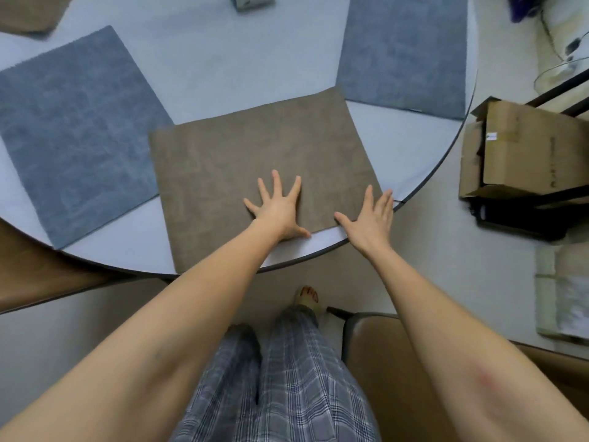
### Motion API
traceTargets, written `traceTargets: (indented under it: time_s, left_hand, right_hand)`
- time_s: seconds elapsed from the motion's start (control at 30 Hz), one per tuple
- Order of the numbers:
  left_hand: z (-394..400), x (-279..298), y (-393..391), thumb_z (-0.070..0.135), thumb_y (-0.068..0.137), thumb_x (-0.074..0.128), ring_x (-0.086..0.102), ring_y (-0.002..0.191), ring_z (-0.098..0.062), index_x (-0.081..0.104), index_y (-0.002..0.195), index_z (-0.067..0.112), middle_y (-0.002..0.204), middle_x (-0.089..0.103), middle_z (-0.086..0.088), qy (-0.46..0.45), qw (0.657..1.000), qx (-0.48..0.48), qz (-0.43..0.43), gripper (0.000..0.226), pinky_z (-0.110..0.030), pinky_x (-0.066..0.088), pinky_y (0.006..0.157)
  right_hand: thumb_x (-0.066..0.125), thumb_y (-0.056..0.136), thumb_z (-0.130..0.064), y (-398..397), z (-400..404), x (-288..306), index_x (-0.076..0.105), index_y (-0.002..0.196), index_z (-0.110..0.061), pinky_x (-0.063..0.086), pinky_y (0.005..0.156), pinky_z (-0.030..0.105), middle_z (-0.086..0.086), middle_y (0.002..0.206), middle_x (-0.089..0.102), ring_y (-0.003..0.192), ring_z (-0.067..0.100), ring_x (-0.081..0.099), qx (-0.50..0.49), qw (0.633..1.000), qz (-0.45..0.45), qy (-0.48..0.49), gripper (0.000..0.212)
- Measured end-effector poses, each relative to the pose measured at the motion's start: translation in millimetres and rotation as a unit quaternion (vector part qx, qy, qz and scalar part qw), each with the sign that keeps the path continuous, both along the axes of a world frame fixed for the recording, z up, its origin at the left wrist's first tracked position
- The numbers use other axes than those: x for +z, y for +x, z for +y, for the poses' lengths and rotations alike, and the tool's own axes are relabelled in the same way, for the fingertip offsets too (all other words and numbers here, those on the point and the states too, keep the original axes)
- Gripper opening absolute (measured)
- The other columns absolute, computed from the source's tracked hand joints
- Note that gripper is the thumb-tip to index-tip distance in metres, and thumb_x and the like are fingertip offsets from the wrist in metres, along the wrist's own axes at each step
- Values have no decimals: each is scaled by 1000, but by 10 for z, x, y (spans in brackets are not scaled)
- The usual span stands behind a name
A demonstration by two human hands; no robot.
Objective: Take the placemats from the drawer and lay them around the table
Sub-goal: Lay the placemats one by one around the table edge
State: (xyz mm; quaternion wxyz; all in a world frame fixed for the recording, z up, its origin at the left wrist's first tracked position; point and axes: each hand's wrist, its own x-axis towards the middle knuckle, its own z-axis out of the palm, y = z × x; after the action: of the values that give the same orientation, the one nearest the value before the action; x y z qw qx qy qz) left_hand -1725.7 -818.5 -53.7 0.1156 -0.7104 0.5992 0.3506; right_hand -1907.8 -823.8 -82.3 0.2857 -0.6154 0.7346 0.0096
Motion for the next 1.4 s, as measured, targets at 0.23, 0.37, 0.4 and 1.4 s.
traceTargets:
  time_s: [0.23,0.37,0.4,1.4]
  left_hand:
    - [12,-26,-6,58,69,76,-23,143,-43,-13,152,36,156,-31,-9,6,1000,-13,-16,123,-74,4,107]
    - [-2,-25,2,61,69,74,-20,143,-44,-12,152,35,157,-29,-10,14,999,-23,-22,122,-73,6,109]
    - [-19,-15,5,64,69,72,-16,144,-45,-10,153,35,158,-25,-11,13,999,-30,-28,120,-71,8,109]
    - [-1330,114,529,56,79,68,11,146,-36,25,151,26,158,18,-6,-108,992,-30,-64,89,-69,16,110]
  right_hand:
    - [34,94,-58,-63,70,-14,-15,151,-15,-12,116,48,18,156,-21,145,27,-20,57,996,60,13,86]
    - [30,95,-57,-40,84,-2,-12,151,-13,-14,113,53,18,157,-19,146,32,-17,67,993,91,14,83]
    - [31,96,-55,-29,70,1,-8,152,-12,-14,114,52,18,157,-17,146,34,-15,69,992,103,-6,80]
    - [34,100,-37,323,-1334,62,8,152,-10,-5,120,36,8,161,1,149,21,-2,238,950,54,-194,65]
